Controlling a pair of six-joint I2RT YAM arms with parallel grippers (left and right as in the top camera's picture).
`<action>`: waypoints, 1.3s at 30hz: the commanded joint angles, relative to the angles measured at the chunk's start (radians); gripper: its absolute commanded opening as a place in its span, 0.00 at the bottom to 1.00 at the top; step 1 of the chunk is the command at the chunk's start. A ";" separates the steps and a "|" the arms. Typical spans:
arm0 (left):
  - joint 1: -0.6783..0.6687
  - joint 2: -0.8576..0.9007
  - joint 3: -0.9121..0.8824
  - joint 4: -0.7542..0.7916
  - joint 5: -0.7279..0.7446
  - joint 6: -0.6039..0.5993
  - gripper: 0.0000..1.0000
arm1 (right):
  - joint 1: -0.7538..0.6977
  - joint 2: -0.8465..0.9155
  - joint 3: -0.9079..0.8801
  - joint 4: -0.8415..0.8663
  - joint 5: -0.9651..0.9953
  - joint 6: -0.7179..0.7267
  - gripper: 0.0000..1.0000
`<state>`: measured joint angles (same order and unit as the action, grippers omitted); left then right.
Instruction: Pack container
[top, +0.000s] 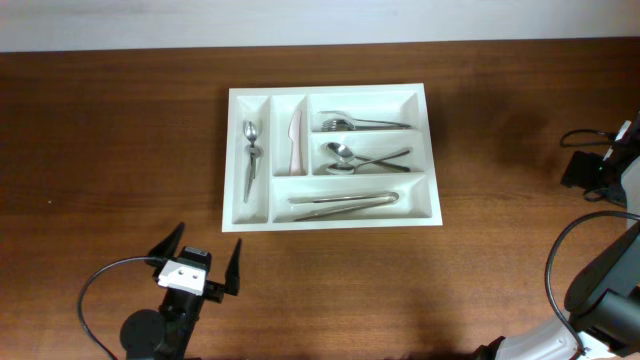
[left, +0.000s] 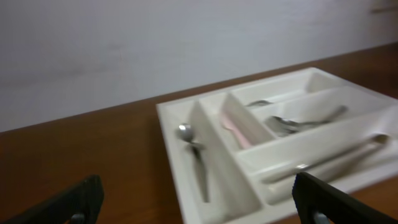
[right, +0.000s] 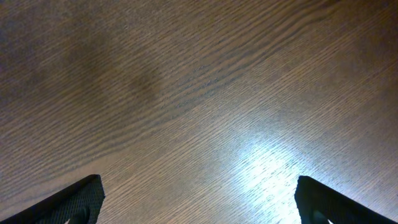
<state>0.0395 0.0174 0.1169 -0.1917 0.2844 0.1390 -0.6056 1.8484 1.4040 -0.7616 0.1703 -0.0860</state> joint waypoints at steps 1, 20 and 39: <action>-0.004 -0.013 -0.025 0.024 -0.127 0.017 0.99 | 0.003 -0.011 -0.007 -0.001 0.001 -0.004 0.99; -0.004 -0.013 -0.094 0.084 -0.262 0.016 0.99 | 0.003 -0.011 -0.007 0.000 0.001 -0.004 0.99; -0.004 -0.012 -0.094 0.084 -0.263 0.016 0.99 | 0.003 -0.011 -0.007 -0.001 0.001 -0.003 0.99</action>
<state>0.0395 0.0147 0.0345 -0.1127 0.0322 0.1390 -0.6056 1.8484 1.4040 -0.7616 0.1703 -0.0864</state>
